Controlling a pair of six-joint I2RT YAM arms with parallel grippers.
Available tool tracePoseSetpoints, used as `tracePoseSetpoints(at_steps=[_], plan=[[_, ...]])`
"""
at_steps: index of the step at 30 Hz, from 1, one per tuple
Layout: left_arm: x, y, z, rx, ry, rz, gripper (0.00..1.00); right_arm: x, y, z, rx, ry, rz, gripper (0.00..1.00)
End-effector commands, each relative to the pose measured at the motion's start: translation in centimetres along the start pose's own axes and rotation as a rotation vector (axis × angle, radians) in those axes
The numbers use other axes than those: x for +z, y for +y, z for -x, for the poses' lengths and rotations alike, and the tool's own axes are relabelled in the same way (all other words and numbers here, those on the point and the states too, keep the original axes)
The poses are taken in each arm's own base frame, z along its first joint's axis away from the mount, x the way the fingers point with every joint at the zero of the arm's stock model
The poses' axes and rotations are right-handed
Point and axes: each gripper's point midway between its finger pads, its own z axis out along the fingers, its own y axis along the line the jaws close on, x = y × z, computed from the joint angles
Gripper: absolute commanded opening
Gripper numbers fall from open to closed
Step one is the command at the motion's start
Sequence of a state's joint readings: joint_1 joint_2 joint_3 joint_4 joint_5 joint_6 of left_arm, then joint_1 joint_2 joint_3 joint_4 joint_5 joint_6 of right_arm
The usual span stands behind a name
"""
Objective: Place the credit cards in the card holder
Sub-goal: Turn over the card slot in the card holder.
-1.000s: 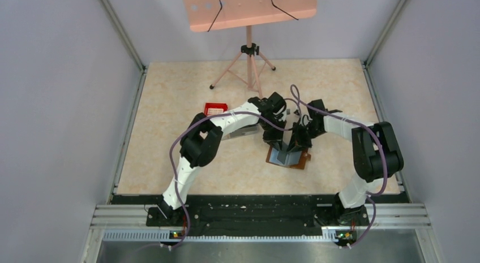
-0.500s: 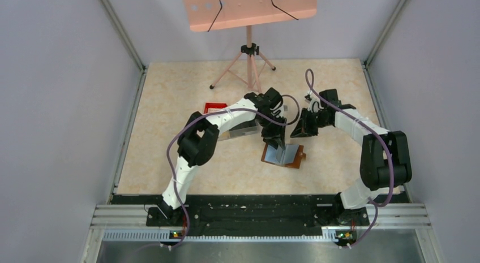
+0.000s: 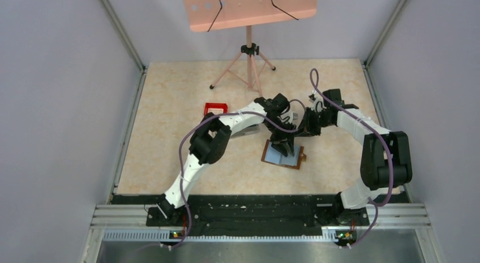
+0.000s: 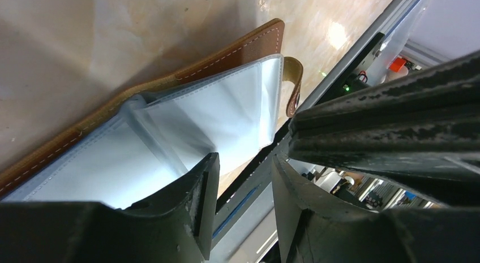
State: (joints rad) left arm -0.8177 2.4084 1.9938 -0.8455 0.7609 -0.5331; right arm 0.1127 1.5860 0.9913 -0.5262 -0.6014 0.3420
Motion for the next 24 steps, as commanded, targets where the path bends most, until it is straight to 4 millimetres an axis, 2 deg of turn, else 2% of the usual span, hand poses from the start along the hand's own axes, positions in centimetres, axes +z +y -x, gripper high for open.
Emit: tracePoseSetpoints(at_steps=[1,6,10,13,16,19,21,24], plan=[[-1.4,-2.2,0.6,0.101,-0.038,-0.032,0.45,-1.4,1.9,2.0,-0.068,-0.053,0.037,0.0],[-4.5,-4.0,2.5,0.178,-0.169,-0.066,0.46,-1.1,2.3,2.3,-0.073,-0.027,0.054,0.02],[-8.6,-4.7,4.1,0.184,-0.319,-0.129,0.46,-0.3,3.0,2.6,-0.086,0.003,0.07,0.07],[-12.5,-3.8,5.4,0.138,-0.443,-0.188,0.46,0.3,3.8,3.0,-0.104,0.017,0.075,0.12],[-16.4,-2.1,6.0,0.072,-0.558,-0.202,0.46,1.1,5.0,3.5,-0.128,0.031,0.089,0.16],[-19.0,0.8,6.2,-0.007,-0.628,-0.151,0.46,2.3,6.6,4.0,-0.161,0.056,0.112,0.24],[-20.2,3.3,6.1,-0.051,-0.658,-0.073,0.46,3.5,7.7,4.1,-0.182,0.079,0.126,0.3],[-20.8,7.6,5.2,-0.136,-0.646,0.117,0.45,5.4,9.1,4.4,-0.196,0.113,0.15,0.37]])
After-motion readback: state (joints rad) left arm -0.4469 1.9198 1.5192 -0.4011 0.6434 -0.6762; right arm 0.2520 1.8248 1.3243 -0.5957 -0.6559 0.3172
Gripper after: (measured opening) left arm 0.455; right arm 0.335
